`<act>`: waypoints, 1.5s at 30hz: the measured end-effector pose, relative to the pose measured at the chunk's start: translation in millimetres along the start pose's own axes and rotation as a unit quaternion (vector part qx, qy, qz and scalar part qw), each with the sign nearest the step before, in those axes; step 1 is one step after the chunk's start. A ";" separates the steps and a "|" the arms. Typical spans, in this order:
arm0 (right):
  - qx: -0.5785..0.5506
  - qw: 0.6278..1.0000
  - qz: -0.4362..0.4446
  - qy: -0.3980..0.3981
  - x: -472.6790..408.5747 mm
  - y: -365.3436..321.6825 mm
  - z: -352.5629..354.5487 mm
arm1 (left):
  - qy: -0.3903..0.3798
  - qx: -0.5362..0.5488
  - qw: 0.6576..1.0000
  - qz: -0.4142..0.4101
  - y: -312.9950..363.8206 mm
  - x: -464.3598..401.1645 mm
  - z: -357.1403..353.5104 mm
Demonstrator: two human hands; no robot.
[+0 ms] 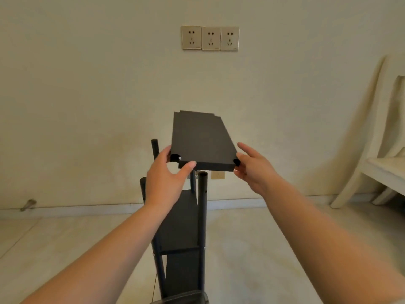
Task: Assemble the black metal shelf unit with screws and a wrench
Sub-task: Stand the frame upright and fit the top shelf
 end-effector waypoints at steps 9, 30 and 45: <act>0.086 0.995 0.024 -0.052 -15.7 14.1 -70.5 | 0.062 -0.063 0.996 -0.012 -36.7 -3.7 39.5; 0.052 0.995 -0.021 -0.077 -42.2 45.3 -80.9 | 0.086 0.007 0.995 0.052 -80.0 5.1 25.8; 0.007 0.995 -0.067 -0.078 -38.0 60.5 -71.4 | 0.055 0.016 0.997 0.058 -89.3 2.8 24.5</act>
Point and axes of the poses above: each hand's wrist, its own x-axis away from the middle knuckle, its own z-axis out of the back of the hand, y = z × x, the point moved 8 cm from there along -x, towards the middle knuckle, and after that the axes turned 11 degrees about -z, right-handed, at the moved point
